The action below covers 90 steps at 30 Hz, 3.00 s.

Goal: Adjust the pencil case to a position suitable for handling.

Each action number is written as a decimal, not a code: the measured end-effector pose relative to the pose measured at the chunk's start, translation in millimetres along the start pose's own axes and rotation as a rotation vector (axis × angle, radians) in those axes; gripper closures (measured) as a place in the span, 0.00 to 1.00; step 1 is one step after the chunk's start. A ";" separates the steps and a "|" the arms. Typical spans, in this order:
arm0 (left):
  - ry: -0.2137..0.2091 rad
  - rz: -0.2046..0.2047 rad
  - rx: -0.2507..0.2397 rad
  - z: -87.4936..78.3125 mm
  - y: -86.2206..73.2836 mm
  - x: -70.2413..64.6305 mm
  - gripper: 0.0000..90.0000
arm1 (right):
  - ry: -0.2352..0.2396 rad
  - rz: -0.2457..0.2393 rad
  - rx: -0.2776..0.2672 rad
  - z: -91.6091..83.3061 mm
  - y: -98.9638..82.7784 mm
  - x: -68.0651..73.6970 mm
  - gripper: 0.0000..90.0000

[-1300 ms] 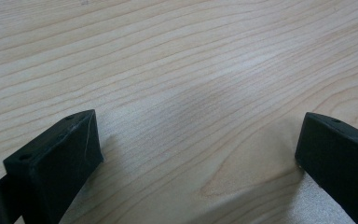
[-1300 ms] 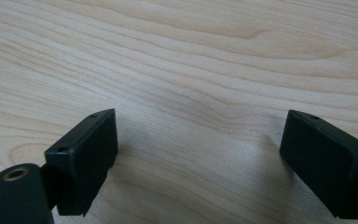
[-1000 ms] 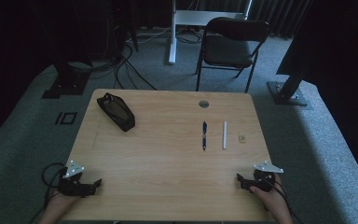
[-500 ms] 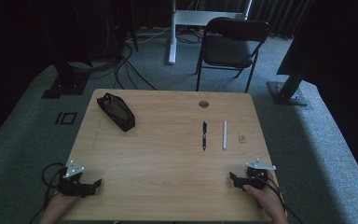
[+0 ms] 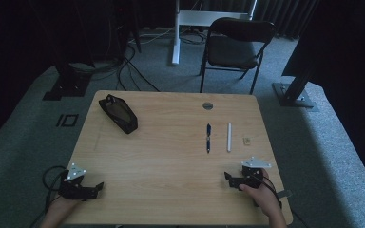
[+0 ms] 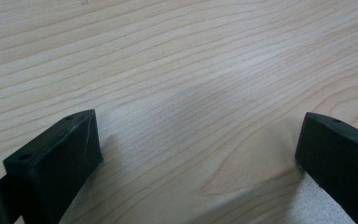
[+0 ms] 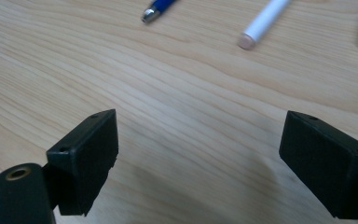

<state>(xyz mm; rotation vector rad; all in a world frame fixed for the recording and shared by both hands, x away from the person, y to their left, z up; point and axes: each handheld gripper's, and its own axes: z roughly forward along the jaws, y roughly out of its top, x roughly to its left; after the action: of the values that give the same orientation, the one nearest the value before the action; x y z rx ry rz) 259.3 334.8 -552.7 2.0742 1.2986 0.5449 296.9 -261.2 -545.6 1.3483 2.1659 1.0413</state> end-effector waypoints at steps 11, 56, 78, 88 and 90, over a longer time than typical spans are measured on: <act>-0.001 0.001 0.000 0.0 0.0 0.1 0.00 | 0.029 -0.029 -0.006 10.1 10.7 12.5 0.12; -0.001 0.001 0.002 -0.1 0.0 0.0 0.00 | 0.160 -0.147 -0.042 67.3 62.0 89.0 0.15; -0.001 0.000 0.002 -0.1 0.0 -0.2 0.00 | 0.196 -0.180 -0.064 93.3 88.5 121.2 0.16; -0.001 0.000 0.002 -0.1 0.0 -0.2 0.00 | 0.196 -0.185 -0.075 106.4 100.4 132.9 0.16; -0.001 0.000 0.002 -0.1 0.0 -0.2 0.00 | 0.195 -0.188 -0.075 109.1 101.8 134.9 0.16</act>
<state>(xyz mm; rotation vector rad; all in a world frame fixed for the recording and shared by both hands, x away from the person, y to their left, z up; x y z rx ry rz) 259.1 334.7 -552.7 2.0755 1.2985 0.5426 366.2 -72.9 -531.5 1.0242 2.3143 1.2091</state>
